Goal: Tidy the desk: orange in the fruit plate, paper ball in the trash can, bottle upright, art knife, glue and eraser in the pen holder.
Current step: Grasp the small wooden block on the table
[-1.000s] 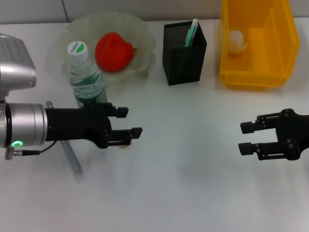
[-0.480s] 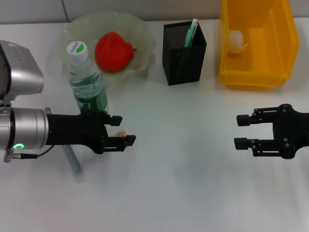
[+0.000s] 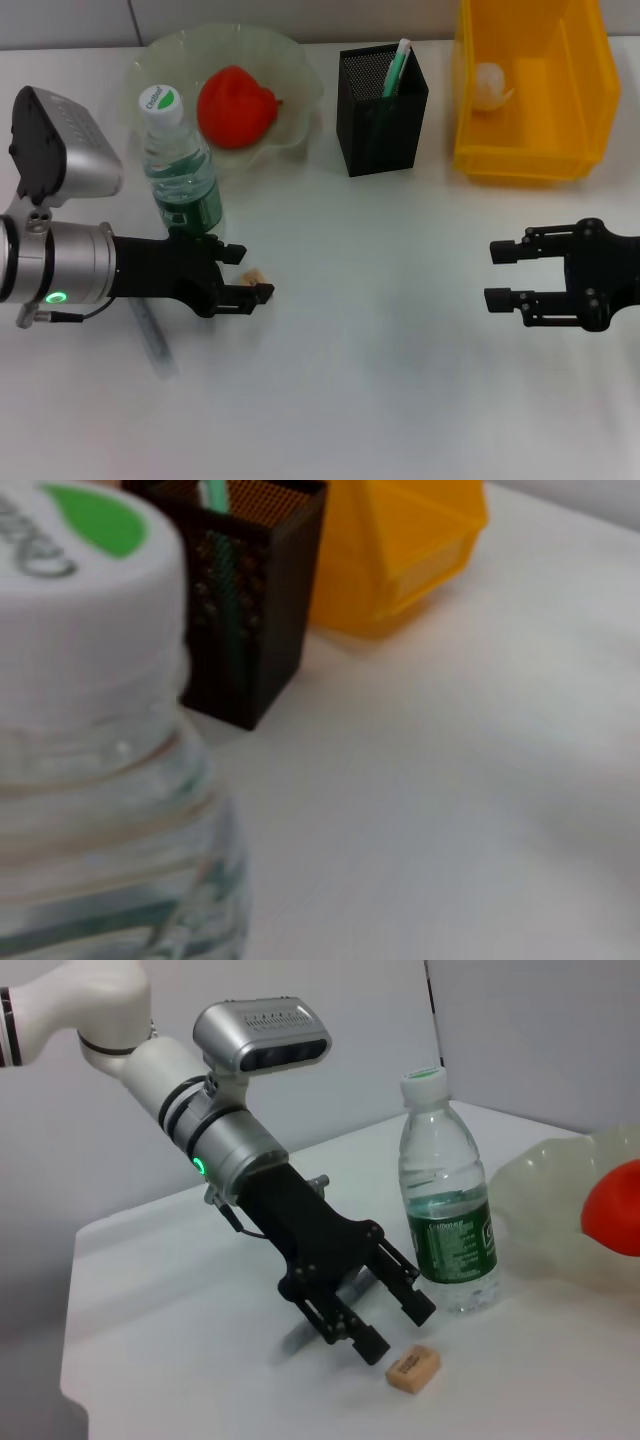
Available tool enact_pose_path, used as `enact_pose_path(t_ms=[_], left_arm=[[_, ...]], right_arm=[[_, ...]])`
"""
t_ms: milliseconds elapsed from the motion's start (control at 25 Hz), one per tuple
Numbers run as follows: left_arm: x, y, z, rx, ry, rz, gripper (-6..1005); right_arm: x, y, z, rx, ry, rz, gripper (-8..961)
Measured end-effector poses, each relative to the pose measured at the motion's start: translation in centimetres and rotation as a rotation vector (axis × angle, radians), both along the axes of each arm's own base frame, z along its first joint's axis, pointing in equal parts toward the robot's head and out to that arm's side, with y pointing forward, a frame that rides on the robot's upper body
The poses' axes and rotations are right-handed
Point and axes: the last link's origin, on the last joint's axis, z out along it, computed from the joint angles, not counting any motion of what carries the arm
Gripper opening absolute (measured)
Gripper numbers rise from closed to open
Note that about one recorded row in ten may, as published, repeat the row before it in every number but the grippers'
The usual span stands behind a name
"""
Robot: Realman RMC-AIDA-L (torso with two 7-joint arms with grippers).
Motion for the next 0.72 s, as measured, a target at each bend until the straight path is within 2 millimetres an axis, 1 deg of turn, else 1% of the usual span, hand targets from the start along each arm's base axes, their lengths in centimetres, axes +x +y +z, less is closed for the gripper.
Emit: enact_pose_path(t_ms=[200, 240, 720], left_arm=[[-0.2, 0.3, -0.6, 0.018, 0.041, -0.010, 658], [-0.3, 0.2, -1.1, 0.008, 0.062, -0.018, 658], [-0.2, 0.2, -1.5, 0.007, 0.087, -0.045, 659]], right_arm=[[0.0, 0.0, 0.0, -0.002, 0.004, -0.004, 616], [0.0, 0.0, 0.0, -0.002, 0.005, -0.004, 616], [-0.1, -0.1, 0.1, -0.008, 0.015, -0.020, 616]])
